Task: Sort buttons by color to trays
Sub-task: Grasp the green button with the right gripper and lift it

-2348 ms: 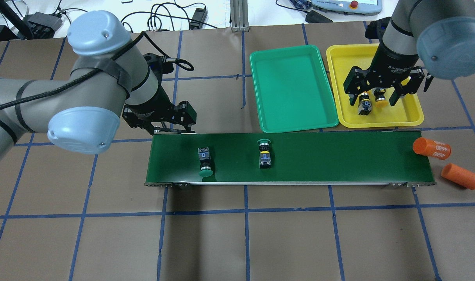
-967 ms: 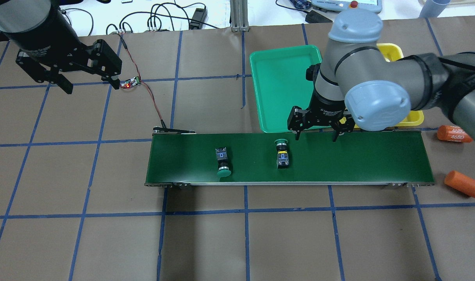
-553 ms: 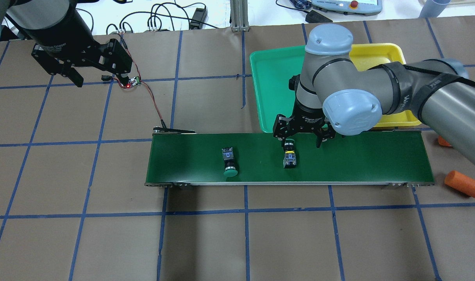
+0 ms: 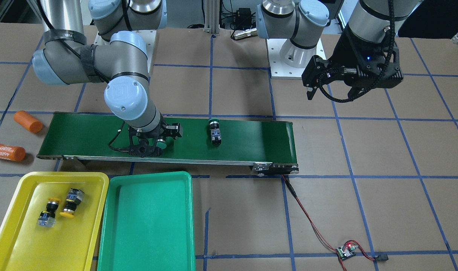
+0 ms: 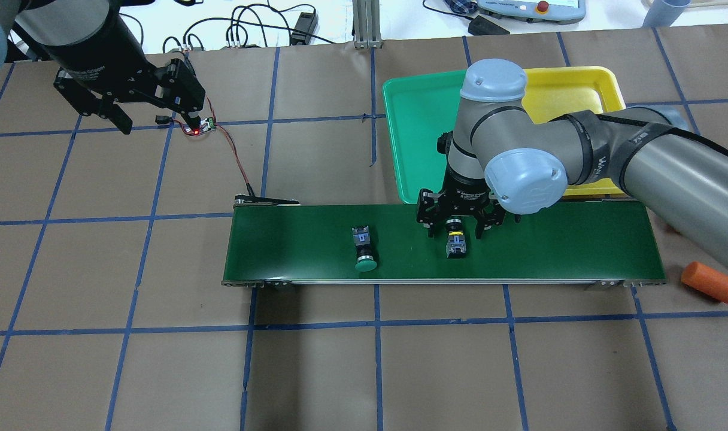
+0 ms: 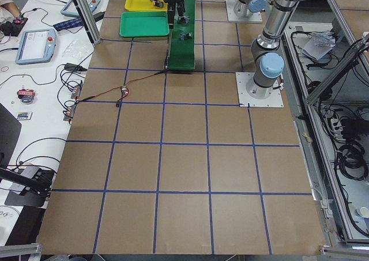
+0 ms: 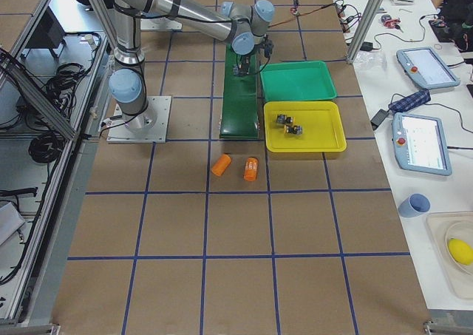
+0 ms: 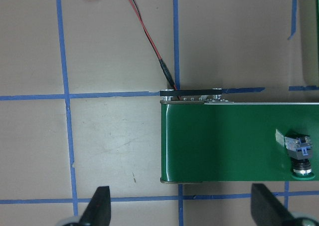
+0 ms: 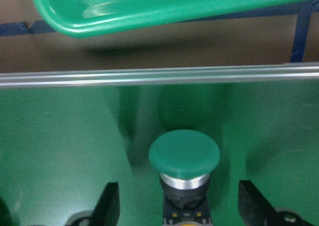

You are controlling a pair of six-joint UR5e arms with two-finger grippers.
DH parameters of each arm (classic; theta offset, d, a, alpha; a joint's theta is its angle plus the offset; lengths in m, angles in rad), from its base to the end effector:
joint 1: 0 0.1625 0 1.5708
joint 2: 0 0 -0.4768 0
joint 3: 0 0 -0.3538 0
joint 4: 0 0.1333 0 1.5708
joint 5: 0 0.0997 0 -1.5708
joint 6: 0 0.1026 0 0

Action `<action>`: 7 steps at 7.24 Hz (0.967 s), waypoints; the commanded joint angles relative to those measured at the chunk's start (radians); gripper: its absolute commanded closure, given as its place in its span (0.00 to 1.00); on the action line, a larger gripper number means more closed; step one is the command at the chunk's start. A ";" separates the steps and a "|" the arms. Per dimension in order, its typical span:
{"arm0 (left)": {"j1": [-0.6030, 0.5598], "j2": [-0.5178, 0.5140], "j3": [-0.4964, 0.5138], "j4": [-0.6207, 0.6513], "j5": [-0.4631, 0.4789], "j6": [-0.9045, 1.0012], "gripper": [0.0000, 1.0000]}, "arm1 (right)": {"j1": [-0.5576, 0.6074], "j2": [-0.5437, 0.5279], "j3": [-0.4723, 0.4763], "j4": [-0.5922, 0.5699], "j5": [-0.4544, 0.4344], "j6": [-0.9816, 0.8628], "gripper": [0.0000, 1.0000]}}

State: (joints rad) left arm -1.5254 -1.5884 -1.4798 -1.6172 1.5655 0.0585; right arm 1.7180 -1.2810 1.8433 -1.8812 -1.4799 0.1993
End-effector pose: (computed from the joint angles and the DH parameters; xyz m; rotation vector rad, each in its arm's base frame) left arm -0.1127 -0.4693 0.5653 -0.0207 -3.1374 0.0427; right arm 0.2154 -0.4803 0.3070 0.0976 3.0677 0.4069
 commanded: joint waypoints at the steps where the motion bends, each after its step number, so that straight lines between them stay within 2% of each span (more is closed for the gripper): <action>1: -0.002 0.022 0.000 -0.001 -0.005 -0.002 0.00 | -0.003 0.009 -0.004 -0.006 -0.005 0.011 1.00; 3: 0.001 0.025 0.009 -0.016 -0.027 -0.003 0.00 | -0.012 0.000 -0.013 0.007 -0.020 0.011 1.00; 4: 0.001 0.021 0.016 -0.026 -0.021 -0.003 0.00 | -0.014 -0.015 -0.027 0.004 -0.058 0.006 1.00; 5: 0.004 0.009 0.021 -0.026 -0.028 -0.003 0.00 | -0.018 -0.032 -0.077 0.008 -0.063 0.008 1.00; 7: 0.005 -0.004 0.042 -0.026 -0.044 -0.005 0.00 | -0.049 0.006 -0.206 -0.007 -0.086 -0.008 1.00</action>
State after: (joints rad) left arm -1.5212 -1.5833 -1.4495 -1.6423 1.5265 0.0542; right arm 1.6899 -1.2965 1.7161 -1.8816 -1.5490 0.1996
